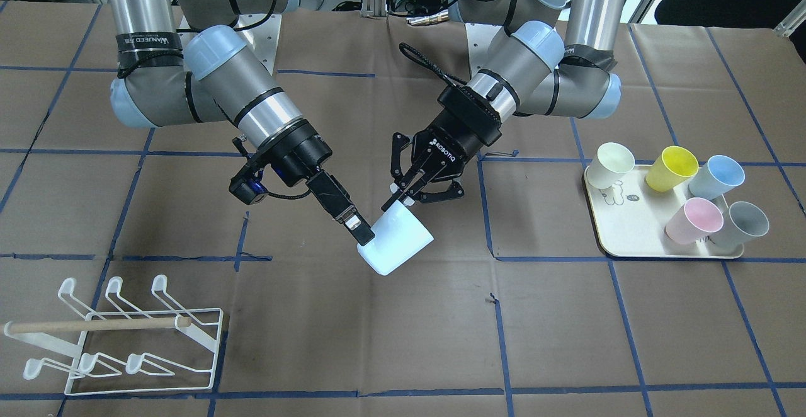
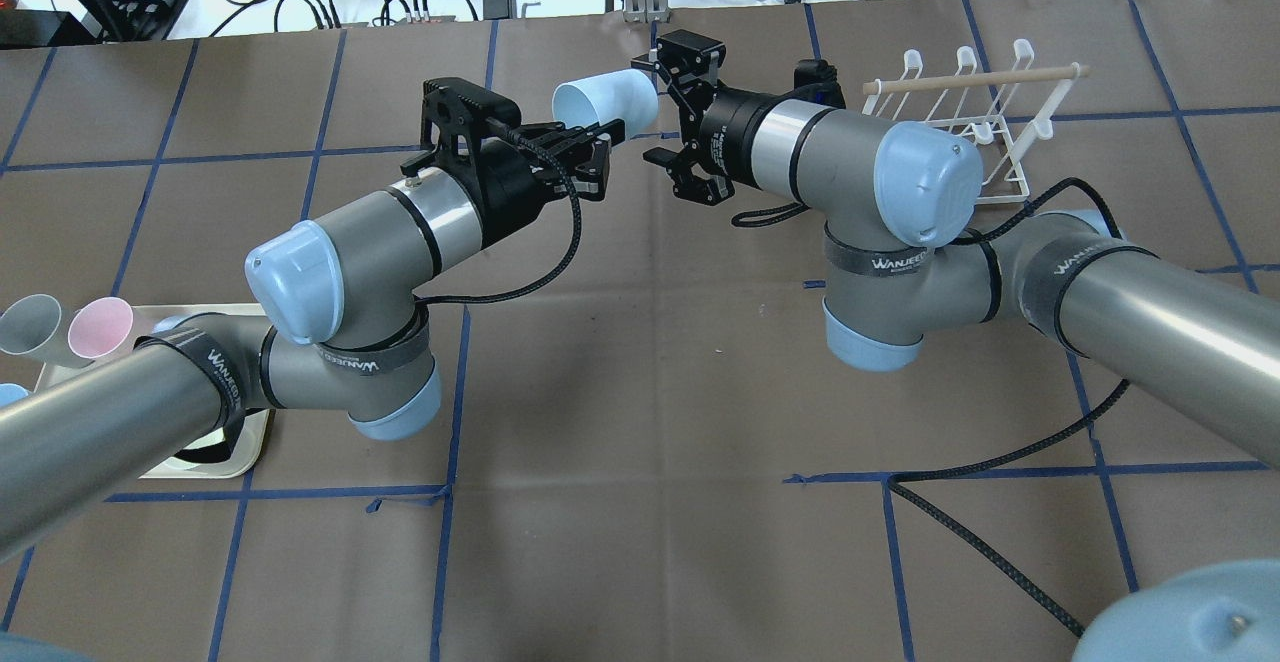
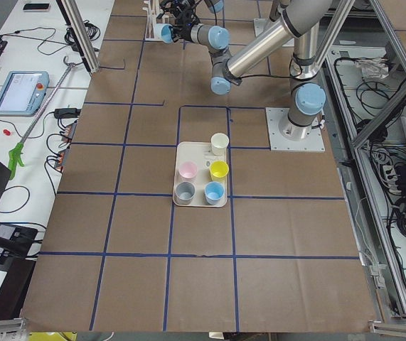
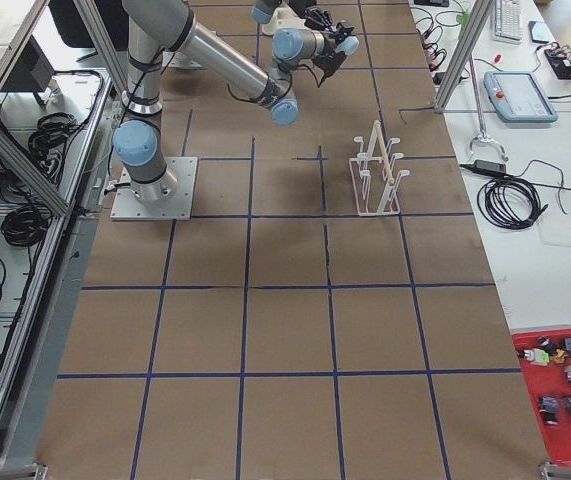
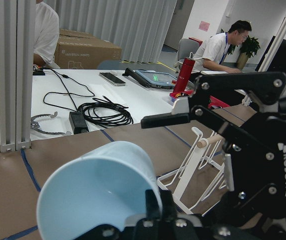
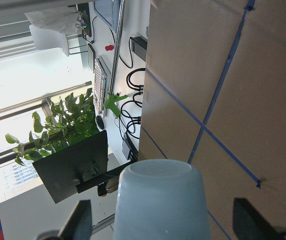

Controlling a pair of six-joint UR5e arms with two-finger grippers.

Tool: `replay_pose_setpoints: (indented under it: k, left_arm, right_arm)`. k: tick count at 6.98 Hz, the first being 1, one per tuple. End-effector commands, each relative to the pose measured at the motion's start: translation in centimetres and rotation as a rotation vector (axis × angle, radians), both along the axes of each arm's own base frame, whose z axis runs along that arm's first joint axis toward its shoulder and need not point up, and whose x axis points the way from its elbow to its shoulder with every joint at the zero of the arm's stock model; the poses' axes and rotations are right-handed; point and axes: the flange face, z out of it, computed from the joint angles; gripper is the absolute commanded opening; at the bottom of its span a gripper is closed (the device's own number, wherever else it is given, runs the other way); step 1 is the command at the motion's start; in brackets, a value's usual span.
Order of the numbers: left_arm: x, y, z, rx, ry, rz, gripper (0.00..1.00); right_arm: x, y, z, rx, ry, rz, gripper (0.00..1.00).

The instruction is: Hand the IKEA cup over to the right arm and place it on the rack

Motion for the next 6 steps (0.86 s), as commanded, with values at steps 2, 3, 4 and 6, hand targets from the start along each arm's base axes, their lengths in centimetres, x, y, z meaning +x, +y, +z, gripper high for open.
replay_pose_setpoints:
  k: [2, 3, 4, 6]
  left_arm:
    - [-0.08, -0.03, -0.02, 0.0, 0.0, -0.002, 0.07]
    - [-0.08, -0.05, -0.1, 0.002, 0.0, -0.002, 0.07]
    - [-0.08, -0.1, -0.25, 0.005, 0.0, -0.002, 0.07]
    - [-0.09, -0.14, -0.19, 0.003, 0.0, -0.002, 0.08]
  right_arm:
    - [0.94, -1.04, -0.85, 0.007, 0.001, 0.014, 0.99]
    - [1.1, -0.94, -1.0, 0.01, 0.001, 0.017, 0.99]
    - [1.43, -0.92, -1.14, 0.012, 0.002, 0.022, 0.99]
    - [1.62, -1.38, -1.52, 0.015, 0.002, 0.025, 0.99]
